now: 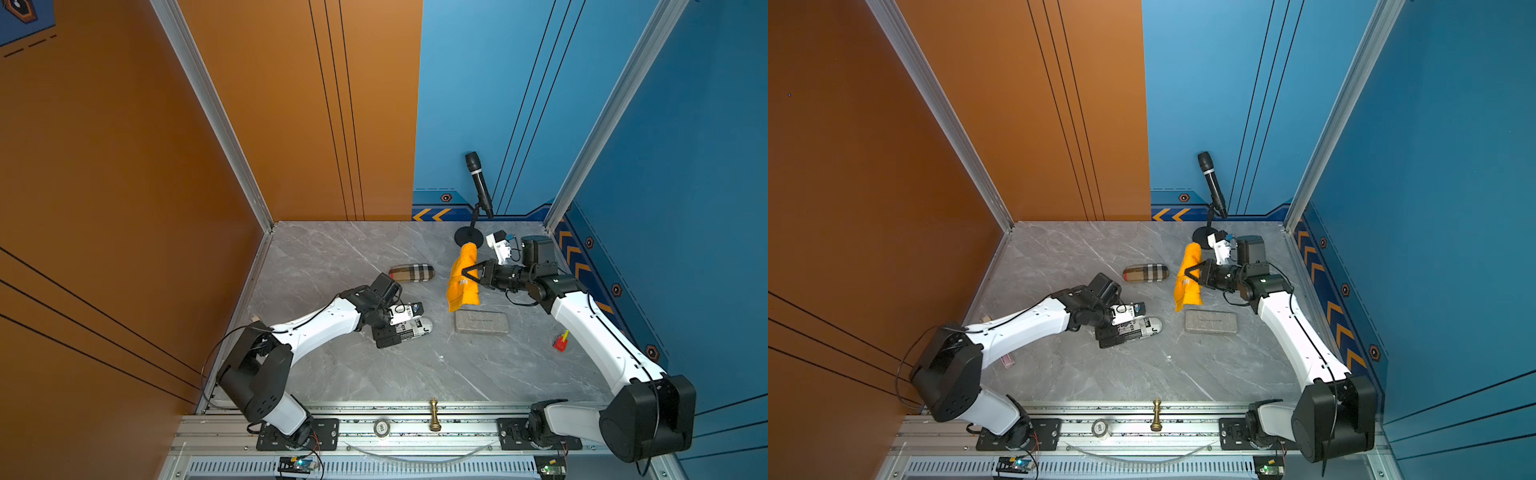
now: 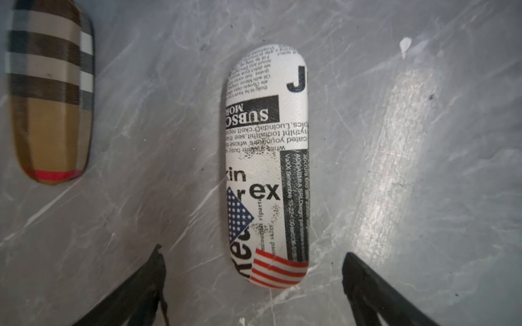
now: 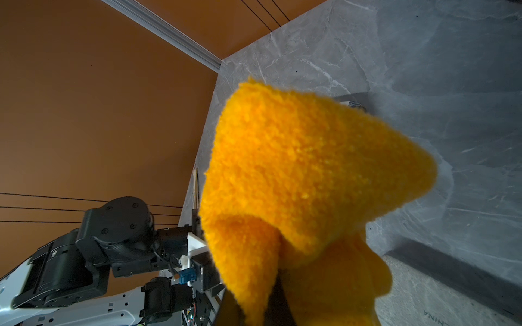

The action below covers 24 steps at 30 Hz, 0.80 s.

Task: Wipe the eyeglass case
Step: Pick up the eyeglass case from the center of the board.

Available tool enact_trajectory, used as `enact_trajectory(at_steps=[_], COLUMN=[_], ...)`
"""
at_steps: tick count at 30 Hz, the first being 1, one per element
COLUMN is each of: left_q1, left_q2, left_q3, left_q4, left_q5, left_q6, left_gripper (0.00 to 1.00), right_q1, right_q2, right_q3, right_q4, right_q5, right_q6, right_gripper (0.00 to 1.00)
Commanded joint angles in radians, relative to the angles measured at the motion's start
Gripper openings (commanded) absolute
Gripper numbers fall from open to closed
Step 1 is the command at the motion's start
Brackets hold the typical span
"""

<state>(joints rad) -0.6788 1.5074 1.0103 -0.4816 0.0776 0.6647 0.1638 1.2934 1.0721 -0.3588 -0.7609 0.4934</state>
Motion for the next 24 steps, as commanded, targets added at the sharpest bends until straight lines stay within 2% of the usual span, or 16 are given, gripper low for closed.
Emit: enact_trajectory(at_steps=[1,4,9,11,16,21,24], left_q1=[0.017,0.062,0.156,0.165,0.169,0.187,0.229], left_q2=[-0.071,-0.107,-0.065,-0.034,0.089,0.237,0.331], left_q3=[-0.016,-0.027,0.013,0.012,0.078,0.195,0.278], left_q4=[0.063,0.181,0.251,0.357,0.479,0.413,0.381], left_q5=[-0.078,-0.171,-0.073,-0.083,0.001,0.072,0.186], left_q6=[-0.087,-0.22,-0.333,-0.352,-0.23,-0.052,0.001], left_gripper=[0.98,0.98,0.98,0.98,0.98,0.99,0.98], right_q1=[0.006,0.009,0.011,0.011,0.006,-0.02,-0.044], right_q2=[-0.018,-0.036,-0.07,-0.078,-0.058,-0.009,0.02], right_q3=[0.033,0.041,0.055,0.05,0.025,0.032,0.047], right_q4=[-0.015,-0.022,-0.038,-0.042,-0.023,0.006,0.004], right_q5=[0.011,0.031,0.056,0.07,0.072,0.038,0.026], right_q6=[-0.014,-0.015,-0.019,-0.029,-0.029,-0.013,-0.016], right_gripper=[0.0,0.0,0.0,0.0,0.0,0.0,0.0])
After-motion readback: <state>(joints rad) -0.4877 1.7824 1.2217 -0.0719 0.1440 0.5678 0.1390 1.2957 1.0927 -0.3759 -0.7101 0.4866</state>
